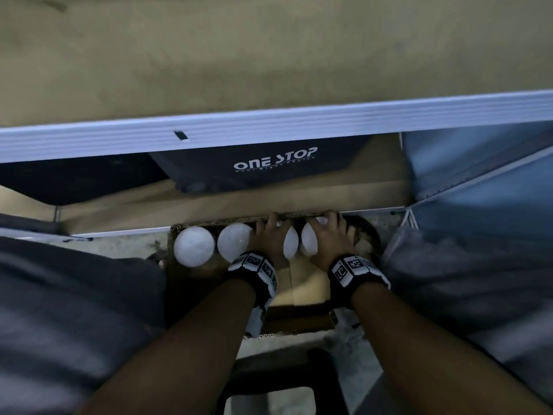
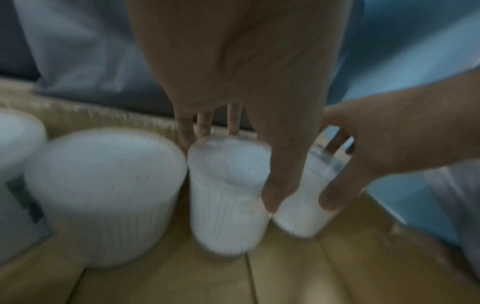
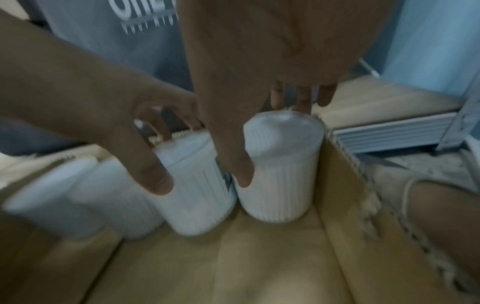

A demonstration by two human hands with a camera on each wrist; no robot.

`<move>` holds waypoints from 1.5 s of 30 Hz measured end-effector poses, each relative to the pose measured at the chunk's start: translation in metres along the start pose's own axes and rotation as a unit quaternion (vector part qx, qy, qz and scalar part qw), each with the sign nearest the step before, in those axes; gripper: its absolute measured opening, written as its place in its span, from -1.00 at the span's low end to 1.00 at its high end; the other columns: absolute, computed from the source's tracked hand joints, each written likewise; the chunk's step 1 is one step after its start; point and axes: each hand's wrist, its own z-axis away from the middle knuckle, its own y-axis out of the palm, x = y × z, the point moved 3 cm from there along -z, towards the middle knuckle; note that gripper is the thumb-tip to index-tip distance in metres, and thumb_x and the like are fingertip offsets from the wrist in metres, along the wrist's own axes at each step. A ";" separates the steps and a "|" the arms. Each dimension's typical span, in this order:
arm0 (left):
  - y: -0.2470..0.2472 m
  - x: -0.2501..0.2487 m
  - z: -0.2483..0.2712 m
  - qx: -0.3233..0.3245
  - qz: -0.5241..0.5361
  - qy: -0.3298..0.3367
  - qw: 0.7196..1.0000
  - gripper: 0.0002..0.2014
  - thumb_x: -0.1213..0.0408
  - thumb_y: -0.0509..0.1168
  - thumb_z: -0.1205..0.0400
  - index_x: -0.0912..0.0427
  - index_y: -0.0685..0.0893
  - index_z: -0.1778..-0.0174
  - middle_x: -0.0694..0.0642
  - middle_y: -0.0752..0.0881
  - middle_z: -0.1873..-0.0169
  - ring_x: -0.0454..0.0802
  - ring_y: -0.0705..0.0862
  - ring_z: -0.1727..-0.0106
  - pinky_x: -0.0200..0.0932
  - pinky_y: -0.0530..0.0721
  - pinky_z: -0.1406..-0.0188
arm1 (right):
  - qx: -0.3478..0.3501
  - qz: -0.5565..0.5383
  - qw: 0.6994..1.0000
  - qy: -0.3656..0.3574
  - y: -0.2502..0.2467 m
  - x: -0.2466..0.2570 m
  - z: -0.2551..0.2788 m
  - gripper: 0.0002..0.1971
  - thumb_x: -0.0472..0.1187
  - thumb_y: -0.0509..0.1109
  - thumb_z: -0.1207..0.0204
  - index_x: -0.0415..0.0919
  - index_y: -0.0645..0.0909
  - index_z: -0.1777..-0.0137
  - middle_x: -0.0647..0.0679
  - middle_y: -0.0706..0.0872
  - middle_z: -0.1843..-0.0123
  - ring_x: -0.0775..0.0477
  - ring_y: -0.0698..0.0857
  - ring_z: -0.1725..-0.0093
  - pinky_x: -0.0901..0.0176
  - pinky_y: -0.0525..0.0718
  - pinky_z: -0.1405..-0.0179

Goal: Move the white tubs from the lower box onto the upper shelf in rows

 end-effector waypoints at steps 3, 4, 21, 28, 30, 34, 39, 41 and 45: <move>-0.020 0.001 0.014 0.007 0.012 -0.003 1.000 -0.04 0.08 0.54 -0.33 -0.02 0.17 -0.60 0.18 0.24 -0.54 0.37 0.26 -0.52 0.29 0.49 -0.37 | -0.005 -0.007 1.000 0.002 -0.020 0.000 0.015 -0.13 -0.02 0.51 -0.27 0.15 0.16 -0.57 -0.23 0.23 -0.50 -0.37 0.32 -0.42 -0.22 0.35 -0.34; -0.029 0.000 0.019 0.006 0.014 0.005 1.000 -0.04 0.07 0.55 -0.30 -0.02 0.19 -0.59 0.18 0.28 -0.53 0.38 0.30 -0.50 0.30 0.49 -0.37 | -0.008 -0.009 1.000 -0.003 -0.027 0.002 0.021 -0.14 -0.01 0.51 -0.27 0.15 0.18 -0.56 -0.23 0.23 -0.50 -0.37 0.32 -0.42 -0.21 0.35 -0.33; -0.193 -0.006 0.201 -0.164 0.031 0.057 0.984 -0.12 -0.01 0.55 -0.22 -0.13 0.33 -0.47 0.04 0.38 -0.31 0.20 0.34 -0.36 0.20 0.62 -0.17 | -0.133 -0.079 0.985 -0.070 -0.206 0.036 0.176 -0.16 0.11 0.57 -0.16 0.26 0.29 -0.46 -0.07 0.32 -0.39 -0.30 0.35 -0.39 -0.19 0.27 -0.41; -0.255 -0.012 0.278 -0.250 0.043 0.095 0.962 -0.14 -0.01 0.56 -0.21 -0.13 0.39 -0.47 0.04 0.44 -0.28 0.14 0.38 -0.35 -0.02 0.54 -0.25 | -0.219 -0.121 0.961 -0.118 -0.275 0.049 0.244 -0.19 0.11 0.56 -0.15 0.26 0.36 -0.46 -0.01 0.35 -0.42 -0.24 0.32 -0.42 -0.10 0.36 -0.41; -0.271 -0.014 0.292 -0.281 0.048 0.099 0.953 -0.15 -0.04 0.55 -0.20 -0.14 0.42 -0.44 0.03 0.47 -0.28 0.12 0.41 -0.35 -0.09 0.50 -0.25 | -0.241 -0.138 0.952 -0.130 -0.292 0.052 0.254 -0.24 0.08 0.56 -0.16 0.24 0.41 -0.42 0.00 0.37 -0.40 -0.21 0.33 -0.41 -0.07 0.40 -0.40; -0.303 -0.010 0.310 -0.328 0.057 0.098 0.938 -0.19 -0.04 0.53 -0.23 -0.14 0.43 -0.44 -0.01 0.49 -0.35 0.09 0.39 -0.39 -0.16 0.43 -0.21 | -0.293 -0.180 0.927 -0.149 -0.323 0.060 0.257 -0.26 0.05 0.60 -0.14 0.17 0.49 -0.40 0.00 0.44 -0.33 -0.20 0.36 -0.38 0.05 0.43 -0.37; -0.331 0.005 0.308 -0.361 0.092 0.083 0.924 -0.25 -0.04 0.51 -0.25 -0.15 0.48 -0.40 -0.06 0.50 -0.39 0.04 0.38 -0.42 -0.12 0.48 -0.26 | -0.334 -0.215 0.901 -0.177 -0.347 0.076 0.234 -0.30 0.01 0.61 -0.09 0.10 0.58 -0.32 0.04 0.50 -0.32 -0.15 0.39 -0.37 0.03 0.47 -0.39; -0.338 0.011 0.300 -0.365 0.108 0.074 0.922 -0.28 -0.03 0.51 -0.26 -0.13 0.49 -0.38 -0.10 0.50 -0.40 0.00 0.39 -0.41 -0.10 0.50 -0.28 | -0.334 -0.213 0.901 -0.177 -0.352 0.081 0.222 -0.31 0.00 0.61 -0.12 0.07 0.58 -0.33 0.01 0.50 -0.32 -0.16 0.39 -0.39 0.08 0.44 -0.38; -0.342 0.022 0.276 -0.365 0.123 0.056 0.921 -0.31 -0.01 0.51 -0.27 -0.09 0.52 -0.36 -0.09 0.51 -0.40 -0.01 0.42 -0.40 -0.15 0.50 -0.23 | -0.313 -0.205 0.912 -0.168 -0.353 0.091 0.195 -0.34 -0.01 0.58 -0.21 0.06 0.55 -0.38 -0.03 0.47 -0.38 -0.18 0.34 -0.41 0.09 0.39 -0.40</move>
